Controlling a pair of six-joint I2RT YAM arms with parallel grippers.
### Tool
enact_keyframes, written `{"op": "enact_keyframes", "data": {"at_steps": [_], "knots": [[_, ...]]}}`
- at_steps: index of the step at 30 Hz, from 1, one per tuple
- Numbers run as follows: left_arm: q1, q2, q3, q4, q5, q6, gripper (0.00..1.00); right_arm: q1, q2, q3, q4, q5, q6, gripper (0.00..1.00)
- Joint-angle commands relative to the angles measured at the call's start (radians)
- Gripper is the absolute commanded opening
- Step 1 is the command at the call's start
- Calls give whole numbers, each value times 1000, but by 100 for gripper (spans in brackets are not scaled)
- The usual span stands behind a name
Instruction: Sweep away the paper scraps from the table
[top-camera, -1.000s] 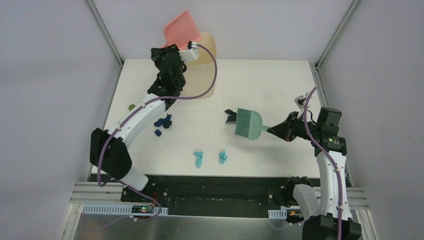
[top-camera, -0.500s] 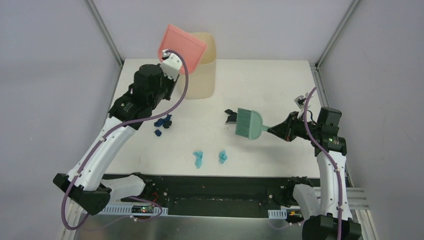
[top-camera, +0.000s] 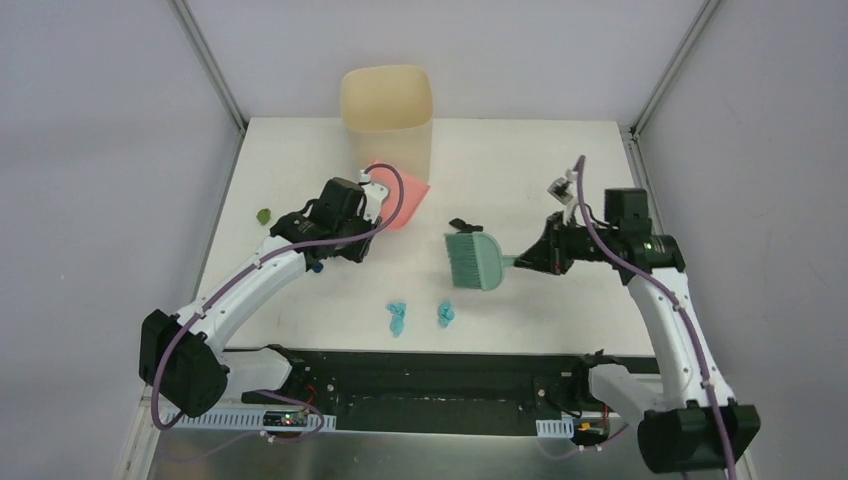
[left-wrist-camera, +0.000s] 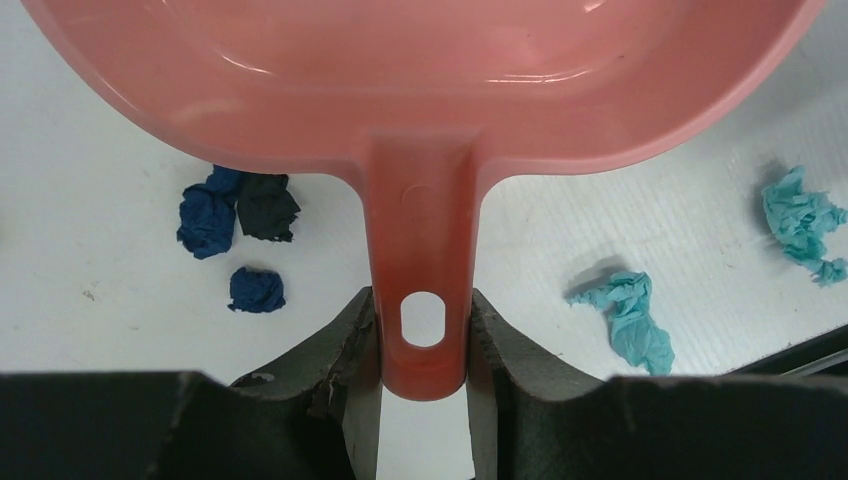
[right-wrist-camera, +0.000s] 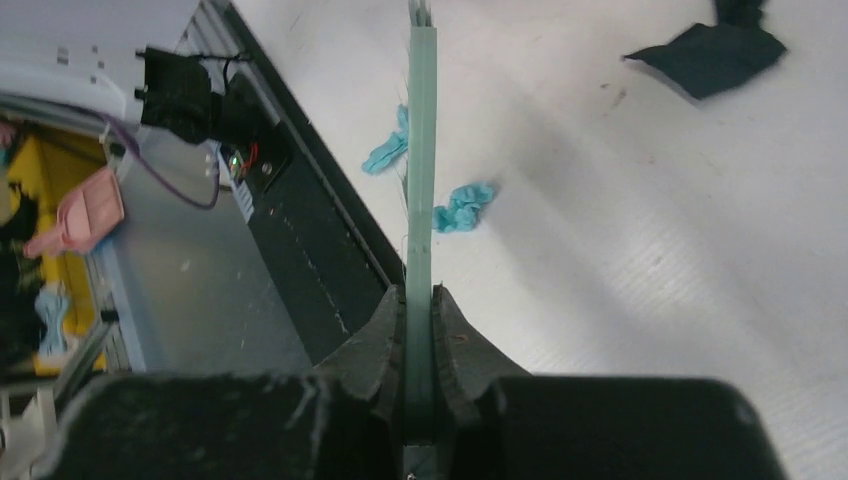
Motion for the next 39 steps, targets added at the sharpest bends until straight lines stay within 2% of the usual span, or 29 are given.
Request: {"op": "enact_keyframes", "data": {"at_steps": [1,7,11,13,15,21,24,28,35,39], "knots": [[-1,-32,0,96,-6,-53,0,203,185,196,-163,78,-114,0],[1,80,62,-2,-74,-85,0,429,511,433,-345,-51,-242,0],[4,78,51,-4,-100,-77,0,571,707,602,-423,-33,-245,0],[5,65,43,9,-106,-71,0,630,781,641,-413,6,-188,0],[10,65,40,11,-110,-74,0,654,819,627,-326,46,-78,0],[22,76,48,3,-107,-75,0,660,907,588,-239,98,-9,0],[24,86,44,9,-97,-70,0,652,928,589,-223,175,-15,0],[24,118,56,-6,-82,-72,0,566,957,592,-198,242,4,0],[24,124,53,-6,-67,-63,3,378,942,669,-259,351,-54,0],[24,117,48,-2,-57,-54,3,372,844,716,-358,277,-108,0]]}}
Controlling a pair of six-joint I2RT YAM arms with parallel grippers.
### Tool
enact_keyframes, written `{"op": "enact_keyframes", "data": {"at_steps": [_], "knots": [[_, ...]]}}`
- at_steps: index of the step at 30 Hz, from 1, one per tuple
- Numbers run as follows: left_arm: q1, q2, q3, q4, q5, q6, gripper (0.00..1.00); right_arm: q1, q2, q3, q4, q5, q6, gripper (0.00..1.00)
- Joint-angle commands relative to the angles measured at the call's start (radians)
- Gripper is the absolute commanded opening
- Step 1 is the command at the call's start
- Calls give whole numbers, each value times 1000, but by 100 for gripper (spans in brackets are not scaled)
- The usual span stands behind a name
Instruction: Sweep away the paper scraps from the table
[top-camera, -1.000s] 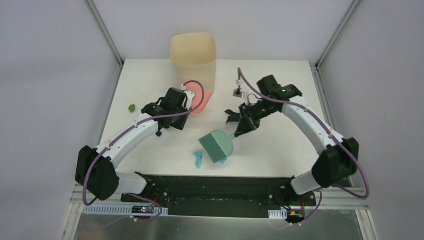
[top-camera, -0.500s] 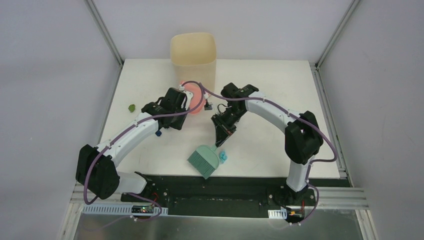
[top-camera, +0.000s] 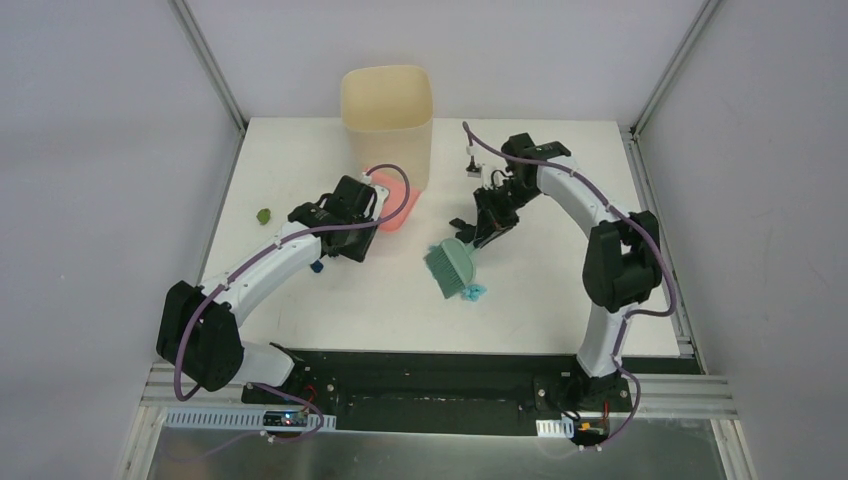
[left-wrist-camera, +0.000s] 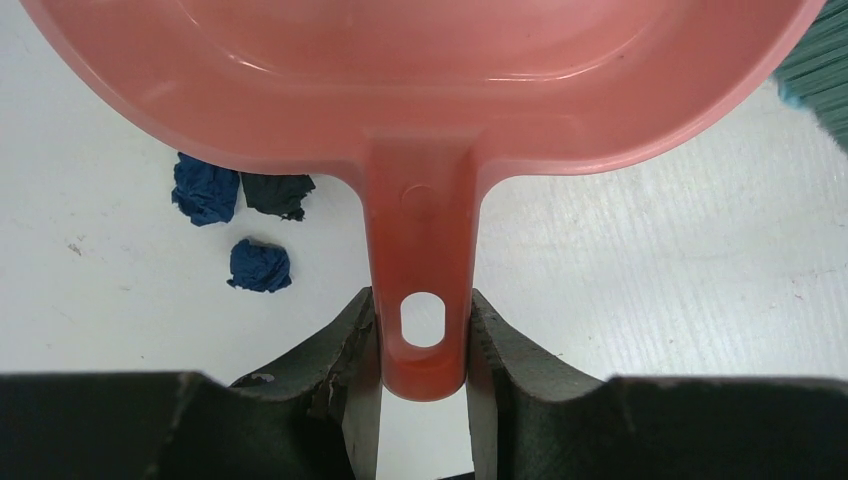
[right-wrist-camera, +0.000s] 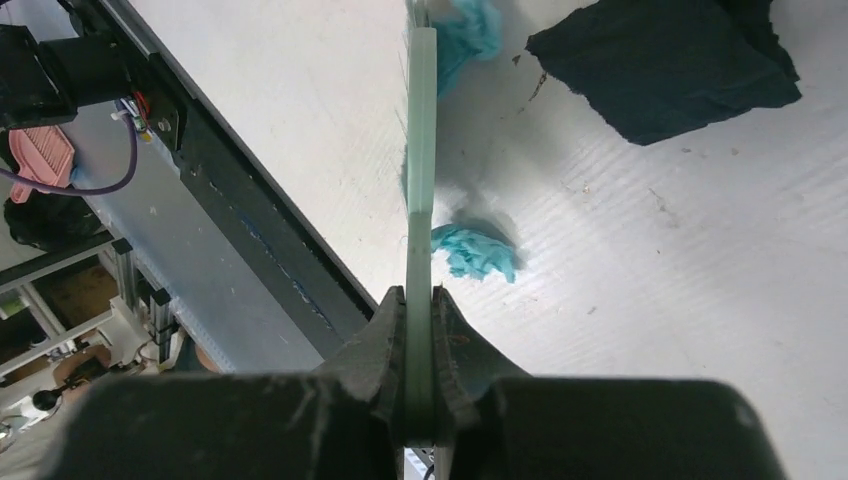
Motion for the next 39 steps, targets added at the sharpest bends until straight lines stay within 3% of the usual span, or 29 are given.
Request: {"op": "enact_keyframes", "data": {"at_steps": [1,5,11,15,20,24,29,31,35,39], "knots": [[8,-20,24,28,21,3,3,27,-152,81,-95,-42,-69,0],[8,-26,23,29,30,4,3,78,-253,66,-151,-88,-77,0],[8,-84,14,39,-86,-34,1,175,-375,-73,-70,-21,-57,0],[14,-175,-22,72,-269,-74,0,175,-343,-51,-3,15,4,0],[35,-262,-58,105,-421,-116,0,188,-166,108,46,-75,98,0],[48,-278,-61,108,-466,-133,0,212,-100,107,295,-118,254,0],[81,-318,-77,133,-463,-150,0,241,-40,24,806,-114,621,0],[89,-328,-81,141,-454,-147,0,256,17,36,964,-114,650,0],[100,-315,-73,137,-435,-147,0,296,167,128,1108,-114,650,0],[111,-310,-69,138,-400,-147,0,314,280,179,1107,-114,650,0]]}}
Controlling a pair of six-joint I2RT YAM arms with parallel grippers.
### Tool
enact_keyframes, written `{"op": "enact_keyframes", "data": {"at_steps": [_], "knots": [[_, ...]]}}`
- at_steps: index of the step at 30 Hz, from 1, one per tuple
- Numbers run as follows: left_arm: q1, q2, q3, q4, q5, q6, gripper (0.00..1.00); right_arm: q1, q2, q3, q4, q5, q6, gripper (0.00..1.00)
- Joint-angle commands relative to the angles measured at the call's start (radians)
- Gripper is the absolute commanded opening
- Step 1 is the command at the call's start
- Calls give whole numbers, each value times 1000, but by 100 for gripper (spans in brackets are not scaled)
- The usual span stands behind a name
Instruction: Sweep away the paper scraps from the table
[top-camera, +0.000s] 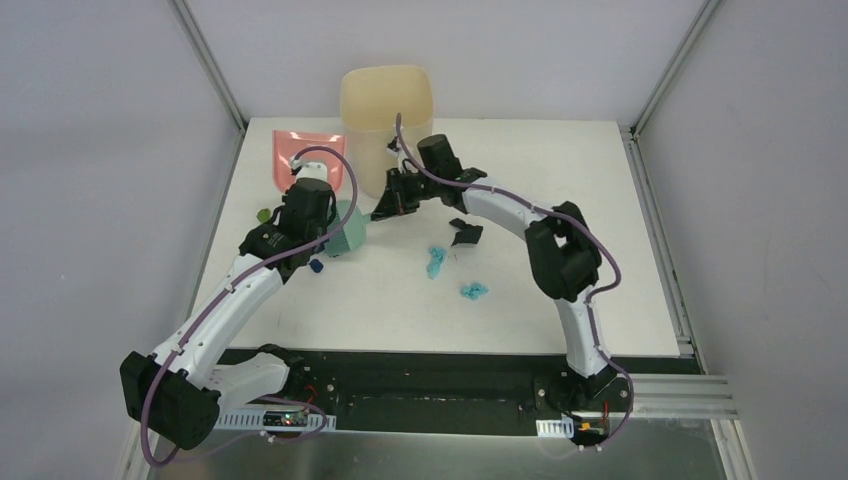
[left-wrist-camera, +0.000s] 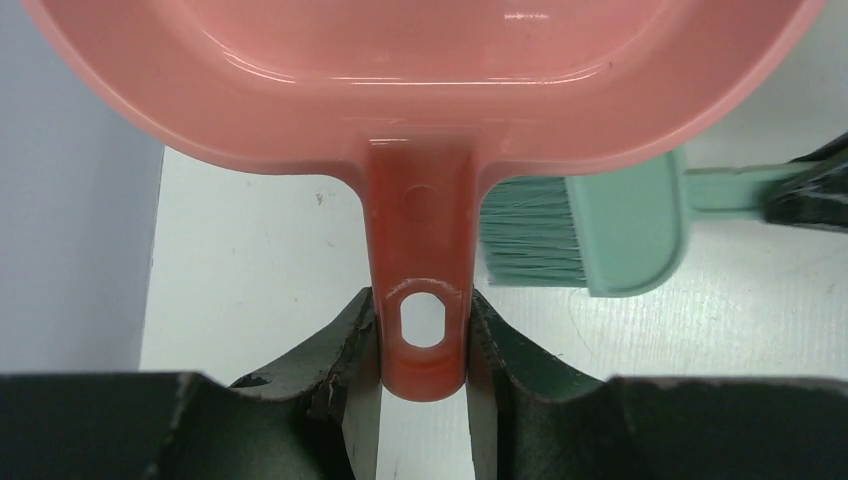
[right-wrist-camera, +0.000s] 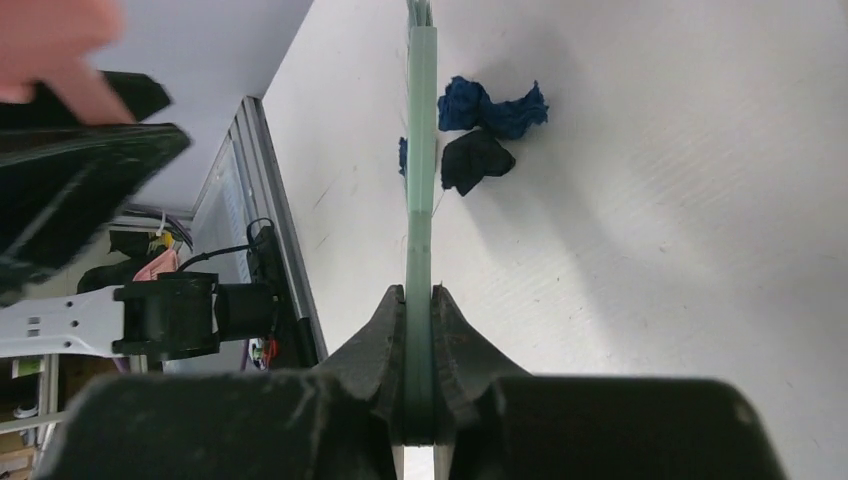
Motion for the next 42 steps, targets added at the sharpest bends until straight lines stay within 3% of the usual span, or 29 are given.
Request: {"op": "enact_keyframes", "data": {"at_steps": [1,5,6,7,10,15,19,27,30,37,42], "knots": [[18,-7,9,45,28,-18,0,21,97,76,136,-24,51,0],[18,-9,11,44,35,-16,0,14,78,38,-4,-24,51,0],[18,-9,11,44,41,-14,0,3,51,9,-43,139,284,0],[18,-11,10,45,50,-15,0,-8,6,-20,-82,313,403,0],[18,-9,14,45,76,-16,0,-54,-121,-118,-209,473,354,0],[18,8,18,47,150,-11,0,-207,-364,-355,-259,577,344,0],[18,41,27,50,267,15,0,-357,-490,-462,-301,518,276,0],[13,204,89,-26,554,115,0,-556,-581,-447,-472,178,74,0],[-20,233,103,-66,609,155,0,-610,-636,-395,-480,127,55,0],[-169,308,191,-306,405,238,0,-633,-735,-303,-476,270,-253,0],[-195,308,174,-333,538,233,0,-633,-671,-237,-447,408,-454,0]]}}
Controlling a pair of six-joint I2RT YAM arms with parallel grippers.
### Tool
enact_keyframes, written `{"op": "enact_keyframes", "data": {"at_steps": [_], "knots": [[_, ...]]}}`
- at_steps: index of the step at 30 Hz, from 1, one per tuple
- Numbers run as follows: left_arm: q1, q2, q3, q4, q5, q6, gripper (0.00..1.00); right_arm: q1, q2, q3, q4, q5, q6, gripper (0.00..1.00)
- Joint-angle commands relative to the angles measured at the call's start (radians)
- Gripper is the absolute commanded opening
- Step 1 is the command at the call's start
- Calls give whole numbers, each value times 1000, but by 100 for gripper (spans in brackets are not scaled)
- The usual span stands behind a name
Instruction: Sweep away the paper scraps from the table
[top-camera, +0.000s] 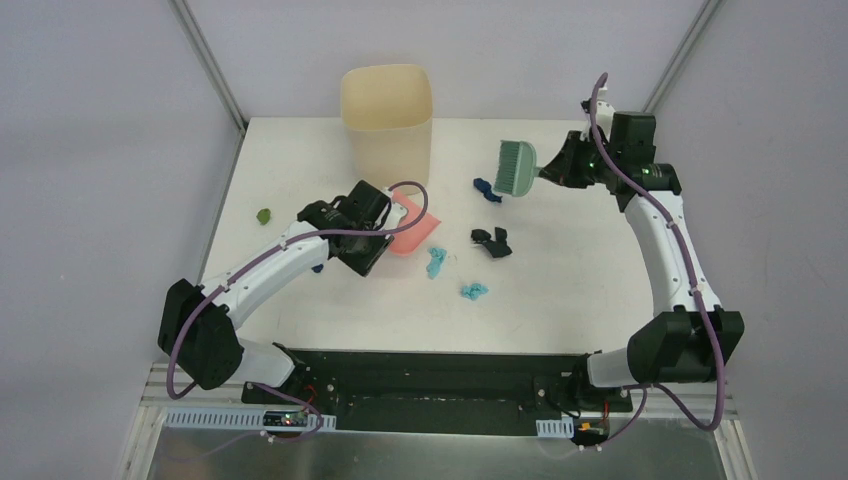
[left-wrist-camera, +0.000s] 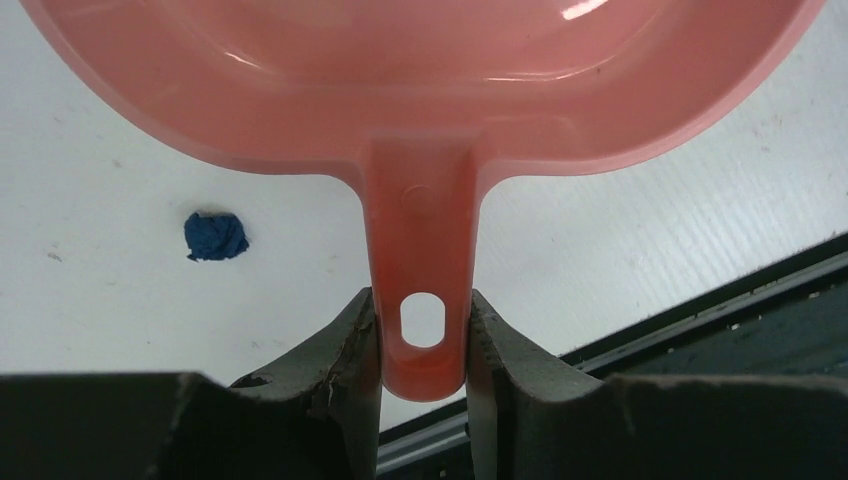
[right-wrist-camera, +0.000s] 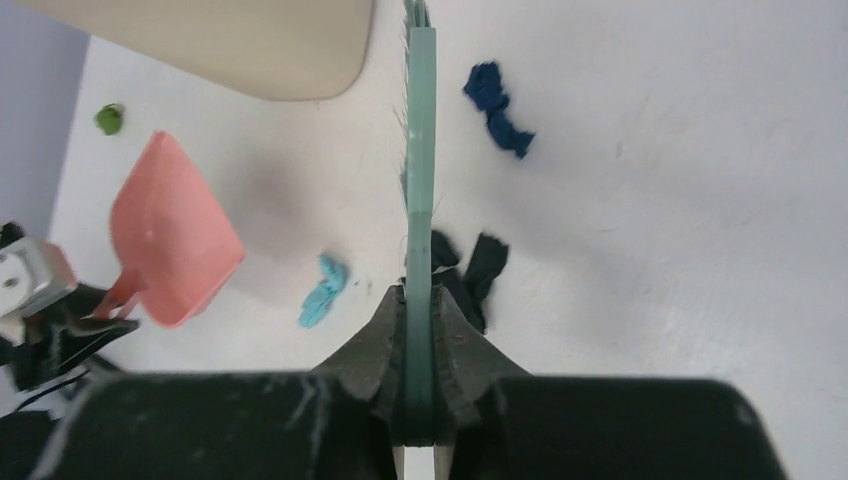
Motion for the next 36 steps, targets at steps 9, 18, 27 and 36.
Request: {"op": "enact_keyframes", "data": {"at_steps": [9,18,27,36], "knots": [[-70,144,24,-178,71,10,0,49,308,243,85,313,-556,0],[-125,220,58,-244,70,28,0,214,553,391,95,572,-742,0],[-157,257,130,-327,39,9,0,347,593,364,27,557,-725,0],[-168,252,249,-453,25,4,0,365,538,294,8,563,-695,0]]}}
